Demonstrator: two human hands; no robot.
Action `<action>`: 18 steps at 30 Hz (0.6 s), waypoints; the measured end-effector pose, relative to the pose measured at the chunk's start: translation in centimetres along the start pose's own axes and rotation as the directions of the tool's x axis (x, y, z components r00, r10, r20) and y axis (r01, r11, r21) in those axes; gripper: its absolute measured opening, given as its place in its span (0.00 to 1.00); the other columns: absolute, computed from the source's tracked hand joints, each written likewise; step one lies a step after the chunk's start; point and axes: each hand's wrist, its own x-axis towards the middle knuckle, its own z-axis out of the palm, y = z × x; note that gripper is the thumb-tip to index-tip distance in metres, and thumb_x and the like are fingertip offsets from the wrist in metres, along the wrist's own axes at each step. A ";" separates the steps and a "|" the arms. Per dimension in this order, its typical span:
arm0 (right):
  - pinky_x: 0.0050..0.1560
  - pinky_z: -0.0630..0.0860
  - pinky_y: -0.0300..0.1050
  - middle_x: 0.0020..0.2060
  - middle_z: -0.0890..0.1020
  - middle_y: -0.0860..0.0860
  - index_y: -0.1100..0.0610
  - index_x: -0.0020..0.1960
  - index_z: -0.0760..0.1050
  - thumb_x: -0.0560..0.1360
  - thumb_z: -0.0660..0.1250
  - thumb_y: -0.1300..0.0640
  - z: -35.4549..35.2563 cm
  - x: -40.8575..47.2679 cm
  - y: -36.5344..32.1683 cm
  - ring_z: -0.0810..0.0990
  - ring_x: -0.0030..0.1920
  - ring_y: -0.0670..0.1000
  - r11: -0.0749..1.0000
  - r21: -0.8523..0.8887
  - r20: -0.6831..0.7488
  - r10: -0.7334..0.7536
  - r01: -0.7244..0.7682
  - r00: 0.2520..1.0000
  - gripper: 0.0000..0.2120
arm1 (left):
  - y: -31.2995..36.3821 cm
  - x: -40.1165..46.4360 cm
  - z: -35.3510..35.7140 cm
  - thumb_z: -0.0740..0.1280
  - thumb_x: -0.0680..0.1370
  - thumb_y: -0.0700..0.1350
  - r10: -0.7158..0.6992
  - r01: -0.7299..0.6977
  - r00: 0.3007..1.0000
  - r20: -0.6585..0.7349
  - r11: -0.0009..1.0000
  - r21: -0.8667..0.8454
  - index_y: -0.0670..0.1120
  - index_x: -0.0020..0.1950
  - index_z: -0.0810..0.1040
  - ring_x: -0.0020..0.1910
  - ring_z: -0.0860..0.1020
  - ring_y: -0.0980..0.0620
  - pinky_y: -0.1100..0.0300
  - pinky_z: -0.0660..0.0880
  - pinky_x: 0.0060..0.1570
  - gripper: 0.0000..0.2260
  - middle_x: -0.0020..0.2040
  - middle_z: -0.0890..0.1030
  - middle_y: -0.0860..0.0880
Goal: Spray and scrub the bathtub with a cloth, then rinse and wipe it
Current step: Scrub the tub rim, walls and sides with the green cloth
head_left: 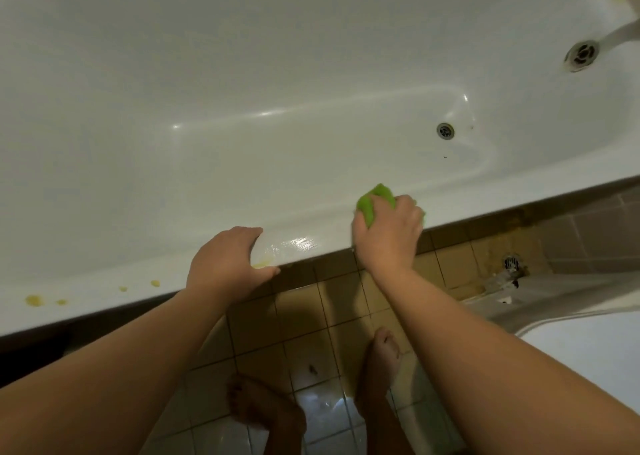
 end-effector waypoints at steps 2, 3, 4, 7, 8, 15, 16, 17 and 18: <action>0.61 0.68 0.57 0.56 0.74 0.59 0.51 0.64 0.77 0.79 0.65 0.46 0.9 -2.2 -3.6 0.71 0.57 0.61 0.983 0.031 0.071 -0.182 0.181 0.981 0.16 | -0.7 0.0 -0.1 0.74 0.72 0.65 0.019 -0.019 1.000 0.000 1.000 0.000 0.54 0.78 0.70 0.72 0.71 0.50 0.54 0.69 0.67 0.37 0.73 0.74 0.54; 0.61 0.69 0.57 0.57 0.74 0.58 0.50 0.65 0.77 0.79 0.65 0.46 1.6 -3.4 -5.1 0.71 0.58 0.61 0.946 0.074 0.130 -0.322 0.314 0.938 0.17 | -1.0 -0.1 -0.2 0.74 0.72 0.65 0.028 -0.028 1.000 -0.005 1.000 0.006 0.54 0.77 0.71 0.71 0.72 0.49 0.54 0.70 0.66 0.36 0.72 0.75 0.54; 0.61 0.69 0.57 0.58 0.74 0.58 0.49 0.66 0.77 0.78 0.66 0.46 2.1 -4.4 -6.2 0.71 0.58 0.61 0.893 0.132 0.192 -0.449 0.430 0.873 0.18 | -1.4 -0.2 -0.3 0.75 0.72 0.64 0.036 -0.036 0.999 -0.015 0.999 0.010 0.53 0.76 0.72 0.70 0.74 0.49 0.53 0.71 0.64 0.35 0.71 0.77 0.53; 0.61 0.70 0.58 0.59 0.75 0.58 0.47 0.68 0.77 0.77 0.68 0.44 2.1 -4.1 -5.0 0.71 0.60 0.62 0.809 0.178 0.225 -0.587 0.560 0.777 0.21 | -2.5 -0.5 -0.7 0.75 0.71 0.64 0.050 -0.050 0.998 -0.030 0.999 0.020 0.53 0.75 0.73 0.68 0.75 0.49 0.53 0.72 0.63 0.35 0.70 0.78 0.53; 0.61 0.70 0.58 0.59 0.75 0.58 0.47 0.68 0.77 0.77 0.67 0.44 1.8 -3.3 -3.5 0.72 0.60 0.62 0.838 0.143 0.190 -0.546 0.527 0.816 0.21 | -2.9 -0.6 -0.8 0.74 0.72 0.64 0.050 -0.049 0.998 -0.029 0.998 0.026 0.54 0.76 0.72 0.69 0.74 0.49 0.53 0.72 0.64 0.35 0.70 0.77 0.54; 0.68 0.69 0.58 0.60 0.73 0.57 0.54 0.68 0.77 0.81 0.65 0.49 0.4 -1.3 0.0 0.69 0.63 0.57 0.984 0.168 0.013 -0.059 0.056 0.998 0.19 | -4.8 -1.2 -0.9 0.74 0.73 0.63 0.044 -0.044 0.999 -0.029 0.999 0.004 0.53 0.77 0.70 0.72 0.72 0.49 0.54 0.69 0.67 0.35 0.73 0.75 0.53; 0.66 0.70 0.57 0.60 0.74 0.57 0.55 0.67 0.78 0.80 0.65 0.49 0.8 -2.0 -1.7 0.70 0.62 0.59 0.977 0.184 0.027 -0.111 0.104 0.993 0.18 | -5.1 -1.3 -1.0 0.74 0.73 0.63 0.040 -0.040 0.999 -0.029 0.999 0.007 0.52 0.77 0.70 0.72 0.71 0.49 0.54 0.69 0.67 0.36 0.73 0.74 0.53; 0.65 0.70 0.56 0.59 0.75 0.58 0.55 0.67 0.78 0.80 0.66 0.49 1.3 -3.0 -3.5 0.71 0.62 0.60 0.963 0.200 0.040 -0.195 0.183 0.980 0.18 | -5.5 -1.5 -1.0 0.74 0.73 0.63 0.038 -0.038 0.999 -0.033 0.999 0.007 0.52 0.77 0.70 0.72 0.71 0.49 0.54 0.69 0.67 0.36 0.73 0.75 0.53; 0.66 0.70 0.56 0.60 0.76 0.57 0.54 0.67 0.78 0.80 0.66 0.48 1.8 -4.1 -5.3 0.72 0.62 0.59 0.938 0.225 0.074 -0.285 0.262 0.956 0.18 | -5.8 -1.5 -1.0 0.74 0.73 0.63 0.037 -0.036 0.999 -0.040 0.999 0.007 0.53 0.77 0.70 0.71 0.72 0.49 0.54 0.70 0.67 0.35 0.73 0.75 0.54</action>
